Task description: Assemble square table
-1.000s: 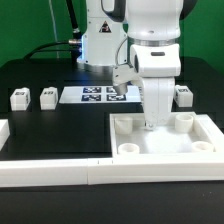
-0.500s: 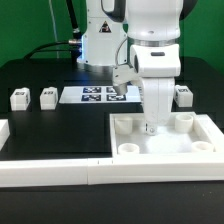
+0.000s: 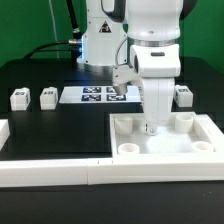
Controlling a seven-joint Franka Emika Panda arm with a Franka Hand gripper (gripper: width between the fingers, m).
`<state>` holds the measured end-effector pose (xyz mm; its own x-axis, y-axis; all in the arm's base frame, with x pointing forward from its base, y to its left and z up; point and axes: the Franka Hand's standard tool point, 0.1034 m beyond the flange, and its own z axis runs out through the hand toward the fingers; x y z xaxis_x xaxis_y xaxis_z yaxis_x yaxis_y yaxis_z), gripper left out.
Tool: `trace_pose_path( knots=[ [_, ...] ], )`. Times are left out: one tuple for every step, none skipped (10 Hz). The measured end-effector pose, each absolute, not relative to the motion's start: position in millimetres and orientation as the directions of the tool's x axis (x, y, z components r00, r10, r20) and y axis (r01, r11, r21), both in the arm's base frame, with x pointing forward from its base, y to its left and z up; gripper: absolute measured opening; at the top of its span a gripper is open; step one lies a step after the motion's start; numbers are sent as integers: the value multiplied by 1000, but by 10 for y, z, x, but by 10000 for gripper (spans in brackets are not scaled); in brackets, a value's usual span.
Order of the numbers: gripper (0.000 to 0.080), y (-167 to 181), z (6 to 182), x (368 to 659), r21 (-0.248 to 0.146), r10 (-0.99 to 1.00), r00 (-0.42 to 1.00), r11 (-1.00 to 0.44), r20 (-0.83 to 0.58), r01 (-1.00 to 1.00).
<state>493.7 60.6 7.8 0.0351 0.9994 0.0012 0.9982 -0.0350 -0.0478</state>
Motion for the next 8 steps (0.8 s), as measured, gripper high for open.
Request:
trace_pose_path(
  knots=[
    [649,627,128,4907,-48,997,76,-76,-5,996],
    [649,655,170,4878,-52,993,121,-122,-13,991],
    [649,726,245,4851,-49,984,178,-179,-21,983],
    [649,813,356,4832,-41,962,271,-272,-34,961],
    [649,912,441,4802,-40,926,375,-377,-51,925],
    [649,1051,500,4772,-34,888,457,-459,-57,888],
    [649,1168,541,4748,-25,841,538,-540,-54,841],
    [649,1244,576,4739,-18,796,604,-605,-51,796]
  ],
)
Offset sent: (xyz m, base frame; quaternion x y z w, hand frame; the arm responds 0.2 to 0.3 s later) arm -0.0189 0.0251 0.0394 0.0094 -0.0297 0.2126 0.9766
